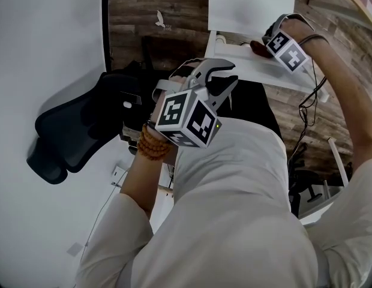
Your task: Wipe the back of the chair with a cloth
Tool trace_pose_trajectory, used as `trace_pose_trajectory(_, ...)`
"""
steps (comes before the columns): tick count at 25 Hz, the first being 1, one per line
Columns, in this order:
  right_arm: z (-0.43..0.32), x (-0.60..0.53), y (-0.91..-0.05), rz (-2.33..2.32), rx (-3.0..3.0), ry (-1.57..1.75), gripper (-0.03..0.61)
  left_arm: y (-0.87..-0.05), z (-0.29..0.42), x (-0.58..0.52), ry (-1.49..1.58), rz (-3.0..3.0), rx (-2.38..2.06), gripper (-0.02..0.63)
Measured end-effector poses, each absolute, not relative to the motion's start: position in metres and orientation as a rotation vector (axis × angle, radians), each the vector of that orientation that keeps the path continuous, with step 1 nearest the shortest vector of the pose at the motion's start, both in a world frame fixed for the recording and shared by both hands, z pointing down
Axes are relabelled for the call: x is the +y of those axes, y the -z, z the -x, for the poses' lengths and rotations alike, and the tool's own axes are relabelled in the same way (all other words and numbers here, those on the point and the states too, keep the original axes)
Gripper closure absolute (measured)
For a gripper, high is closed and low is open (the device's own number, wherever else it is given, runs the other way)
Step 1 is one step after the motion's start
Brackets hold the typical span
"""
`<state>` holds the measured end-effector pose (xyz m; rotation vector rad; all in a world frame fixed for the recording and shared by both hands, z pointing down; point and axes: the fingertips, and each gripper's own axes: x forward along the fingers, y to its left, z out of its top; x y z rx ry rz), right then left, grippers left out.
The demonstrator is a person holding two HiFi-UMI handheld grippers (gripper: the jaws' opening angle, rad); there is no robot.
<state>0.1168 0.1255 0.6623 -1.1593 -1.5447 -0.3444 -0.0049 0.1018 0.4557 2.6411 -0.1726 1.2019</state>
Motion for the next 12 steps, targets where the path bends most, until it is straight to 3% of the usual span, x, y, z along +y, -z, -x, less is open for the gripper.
trace_pose_trajectory(12,-0.138,0.135,-0.643,1.159,-1.568,0.276,0.479,-0.452,-0.002,0.108,-1.204,-2.651,-0.165,0.493)
